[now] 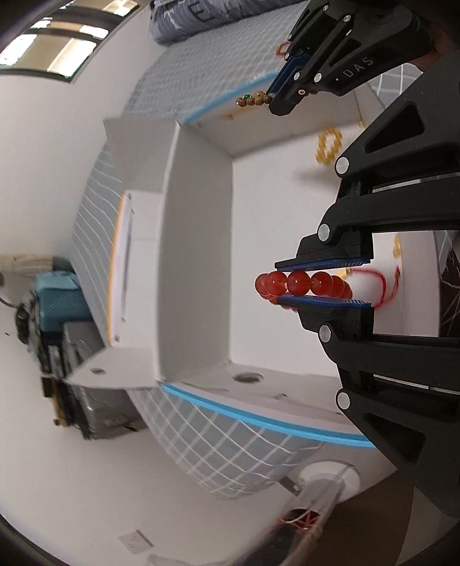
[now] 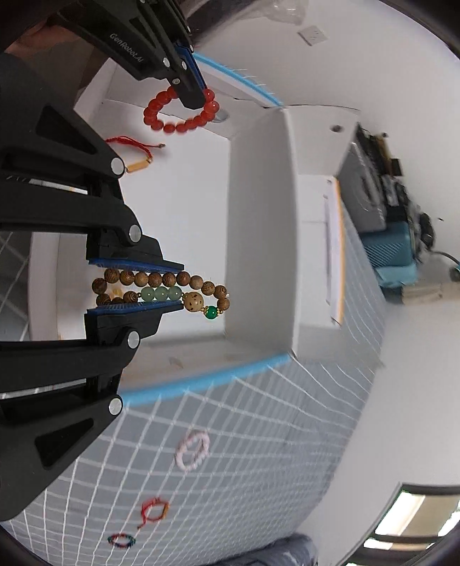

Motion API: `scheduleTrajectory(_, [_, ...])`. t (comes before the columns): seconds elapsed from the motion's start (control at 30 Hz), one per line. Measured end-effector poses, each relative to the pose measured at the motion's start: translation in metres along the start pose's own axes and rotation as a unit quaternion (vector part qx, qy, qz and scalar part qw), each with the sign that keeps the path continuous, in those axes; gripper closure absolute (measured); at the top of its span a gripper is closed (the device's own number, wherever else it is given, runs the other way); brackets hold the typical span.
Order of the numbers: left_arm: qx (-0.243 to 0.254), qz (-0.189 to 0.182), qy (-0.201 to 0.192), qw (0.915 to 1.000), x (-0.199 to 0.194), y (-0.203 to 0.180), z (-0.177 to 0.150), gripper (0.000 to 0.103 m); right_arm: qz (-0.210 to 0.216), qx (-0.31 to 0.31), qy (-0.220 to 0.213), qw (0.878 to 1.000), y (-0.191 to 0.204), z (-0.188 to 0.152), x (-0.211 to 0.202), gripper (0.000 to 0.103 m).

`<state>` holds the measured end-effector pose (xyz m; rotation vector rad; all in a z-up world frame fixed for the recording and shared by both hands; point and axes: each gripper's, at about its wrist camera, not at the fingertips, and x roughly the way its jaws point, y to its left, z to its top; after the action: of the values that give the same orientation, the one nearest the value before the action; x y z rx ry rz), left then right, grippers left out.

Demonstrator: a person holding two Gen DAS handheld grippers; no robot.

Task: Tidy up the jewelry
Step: 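Open the left tool while the right tool opens, releasing both bracelets into the box, then move left tool to pink-white bracelet while right tool approaches the pearl string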

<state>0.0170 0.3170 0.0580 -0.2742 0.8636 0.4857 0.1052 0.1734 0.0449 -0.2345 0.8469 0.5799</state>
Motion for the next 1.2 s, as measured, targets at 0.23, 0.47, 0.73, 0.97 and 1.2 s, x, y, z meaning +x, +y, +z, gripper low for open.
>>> scheduleTrajectory(0.23, [-0.01, 0.002, 0.038, 0.9992, 0.025, 0.013, -0.008, 0.09, -0.003, 0.001, 0.052, 0.999, 0.014, -0.008, 0.031, 0.089])
scheduleTrajectory(0.47, [-0.005, 0.004, 0.055, 0.9985, 0.033, 0.01, -0.012, 0.09, -0.001, 0.011, 0.069, 0.998, 0.009, -0.011, 0.04, 0.088])
scheduleTrajectory(0.73, [-0.015, 0.004, 0.058, 0.9982, 0.029, 0.01, -0.012, 0.067, -0.005, 0.019, 0.054, 0.998, 0.008, -0.014, 0.029, 0.043])
scheduleTrajectory(0.97, [-0.024, 0.013, 0.024, 0.9993, 0.003, 0.015, -0.011, 0.027, -0.002, 0.014, 0.028, 0.999, 0.009, -0.014, 0.004, 0.022])
scheduleTrajectory(1.2, [-0.026, 0.023, -0.005, 0.9994, -0.02, 0.014, -0.012, 0.01, -0.008, 0.026, 0.0, 1.0, -0.004, -0.017, -0.021, 0.011])
